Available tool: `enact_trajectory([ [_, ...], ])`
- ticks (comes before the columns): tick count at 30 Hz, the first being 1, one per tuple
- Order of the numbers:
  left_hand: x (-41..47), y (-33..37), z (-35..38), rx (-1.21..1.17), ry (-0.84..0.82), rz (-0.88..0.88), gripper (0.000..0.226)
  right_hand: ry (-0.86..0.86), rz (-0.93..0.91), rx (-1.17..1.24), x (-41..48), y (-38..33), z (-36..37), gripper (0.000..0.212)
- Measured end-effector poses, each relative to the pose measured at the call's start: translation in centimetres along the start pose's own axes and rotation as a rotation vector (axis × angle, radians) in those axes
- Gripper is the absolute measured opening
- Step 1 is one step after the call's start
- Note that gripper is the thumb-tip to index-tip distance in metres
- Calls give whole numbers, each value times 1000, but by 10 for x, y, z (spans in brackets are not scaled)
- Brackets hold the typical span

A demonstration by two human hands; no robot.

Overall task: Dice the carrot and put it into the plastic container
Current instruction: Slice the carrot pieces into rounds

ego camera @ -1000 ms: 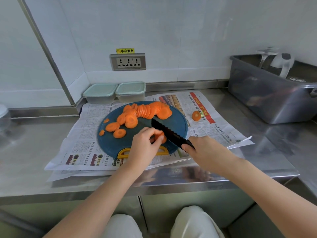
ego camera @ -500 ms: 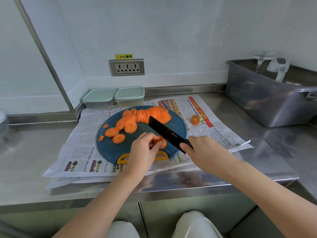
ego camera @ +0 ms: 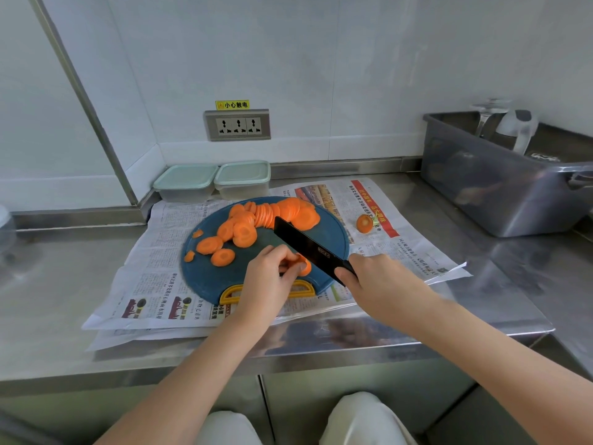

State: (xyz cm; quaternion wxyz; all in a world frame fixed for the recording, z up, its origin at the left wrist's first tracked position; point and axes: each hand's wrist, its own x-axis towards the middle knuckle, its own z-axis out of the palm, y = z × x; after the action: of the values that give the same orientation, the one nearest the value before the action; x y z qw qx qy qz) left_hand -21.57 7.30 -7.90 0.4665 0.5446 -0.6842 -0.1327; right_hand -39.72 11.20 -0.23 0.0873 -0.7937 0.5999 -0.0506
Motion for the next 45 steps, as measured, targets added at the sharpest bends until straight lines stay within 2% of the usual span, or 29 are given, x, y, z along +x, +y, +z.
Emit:
enact_trajectory([
  [9, 1, 2, -1, 66, -24, 46, 13, -32, -12, -5, 0, -1, 4, 32],
  [22, 1, 3, -1, 60, -11, 16, 13, -110, -73, -73, 2, -13, -12, 32],
  [27, 0, 2, 0, 43, -2, 31, 11, -85, -38, -3, 12, -14, -2, 37],
  [34, -4, 3, -1, 2, -3, 39, 5, -68, 7, 53, 23, -8, 20, 29],
  [39, -8, 0, -1, -44, 0, 24, 10, -227, 117, 264, 22, -1, 3, 32],
  [45, -6, 1, -3, 1, 7, 33, 7, -186, 90, 223, 6, 0, -11, 35],
])
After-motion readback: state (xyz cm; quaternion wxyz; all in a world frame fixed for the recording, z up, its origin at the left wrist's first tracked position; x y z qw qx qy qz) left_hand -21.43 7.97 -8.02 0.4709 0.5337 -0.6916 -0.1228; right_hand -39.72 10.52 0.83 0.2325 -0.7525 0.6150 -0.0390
